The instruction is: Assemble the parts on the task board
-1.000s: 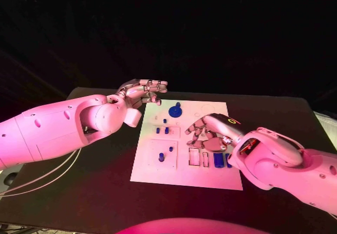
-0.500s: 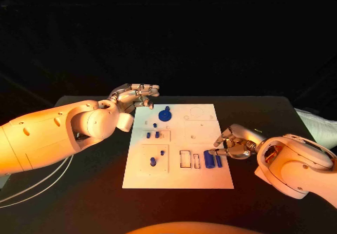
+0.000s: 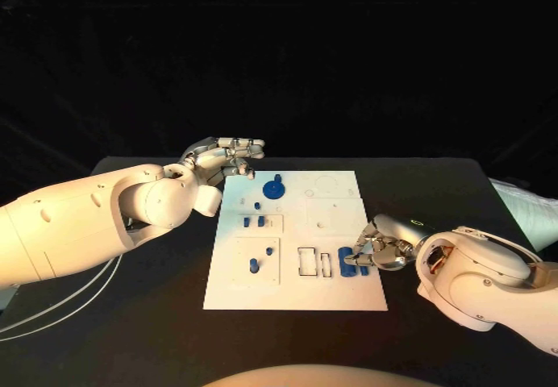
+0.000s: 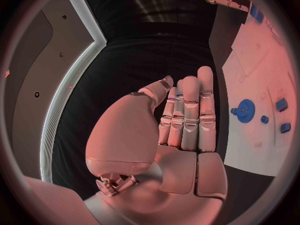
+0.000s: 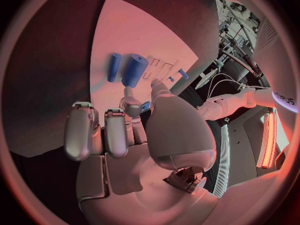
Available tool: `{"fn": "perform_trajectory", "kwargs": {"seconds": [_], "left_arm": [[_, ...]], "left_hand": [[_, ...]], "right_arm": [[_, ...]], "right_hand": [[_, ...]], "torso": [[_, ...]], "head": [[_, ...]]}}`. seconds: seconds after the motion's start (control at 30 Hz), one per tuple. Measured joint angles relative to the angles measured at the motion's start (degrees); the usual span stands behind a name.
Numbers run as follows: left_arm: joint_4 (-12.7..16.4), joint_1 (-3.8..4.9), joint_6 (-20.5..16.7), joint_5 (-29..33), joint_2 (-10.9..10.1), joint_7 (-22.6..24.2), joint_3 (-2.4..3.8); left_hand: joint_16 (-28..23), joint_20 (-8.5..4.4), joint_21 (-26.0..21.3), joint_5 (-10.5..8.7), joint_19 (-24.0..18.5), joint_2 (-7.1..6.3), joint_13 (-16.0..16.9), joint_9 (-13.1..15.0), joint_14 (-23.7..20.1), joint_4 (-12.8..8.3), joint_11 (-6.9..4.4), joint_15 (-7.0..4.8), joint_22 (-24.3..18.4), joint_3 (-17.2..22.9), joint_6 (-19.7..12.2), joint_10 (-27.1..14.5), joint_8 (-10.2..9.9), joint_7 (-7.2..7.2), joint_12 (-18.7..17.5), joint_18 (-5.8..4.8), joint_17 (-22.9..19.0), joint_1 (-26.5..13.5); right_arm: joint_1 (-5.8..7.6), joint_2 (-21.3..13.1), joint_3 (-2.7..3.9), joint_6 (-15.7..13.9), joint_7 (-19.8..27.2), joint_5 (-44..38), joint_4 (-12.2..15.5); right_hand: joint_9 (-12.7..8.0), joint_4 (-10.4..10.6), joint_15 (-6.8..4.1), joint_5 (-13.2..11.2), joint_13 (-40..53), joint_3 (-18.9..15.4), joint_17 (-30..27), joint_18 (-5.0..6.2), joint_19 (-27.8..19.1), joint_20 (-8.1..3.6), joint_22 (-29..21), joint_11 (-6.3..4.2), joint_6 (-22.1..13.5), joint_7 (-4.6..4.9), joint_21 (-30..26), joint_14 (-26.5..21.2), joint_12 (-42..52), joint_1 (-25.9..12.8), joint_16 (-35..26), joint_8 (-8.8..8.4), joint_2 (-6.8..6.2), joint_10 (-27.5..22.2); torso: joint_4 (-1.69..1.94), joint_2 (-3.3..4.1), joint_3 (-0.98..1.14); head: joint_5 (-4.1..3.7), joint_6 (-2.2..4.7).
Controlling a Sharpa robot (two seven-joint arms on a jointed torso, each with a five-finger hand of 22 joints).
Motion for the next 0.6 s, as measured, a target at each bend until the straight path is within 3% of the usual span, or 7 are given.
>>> {"fn": "perform_trajectory", "kwargs": {"seconds": [0.6], "left_arm": [[0.1,0.0,0.1,0.0,-0.1,-0.1,-0.01]], "left_hand": [[0.0,0.0,0.0,0.0,0.0,0.0,0.0,0.0,0.0,0.0,0.0,0.0,-0.1,0.0,0.0,0.0,0.0,0.0,0.0,0.0,0.0,0.0]], "right_arm": [[-1.75,4.3,-0.01,1.3,-1.1,-3.2,-4.3]], "right_hand": [[0.2,0.2,0.0,0.7,0.5,-0.2,0.0,0.0,0.0,0.0,0.1,0.0,0.0,-0.01,0.0,0.0,0.0,0.8,0.0,0.02,0.75,0.0]], "torso": [[-0.04,0.04,0.04]], "head": [[0.29,-0.36]]}}
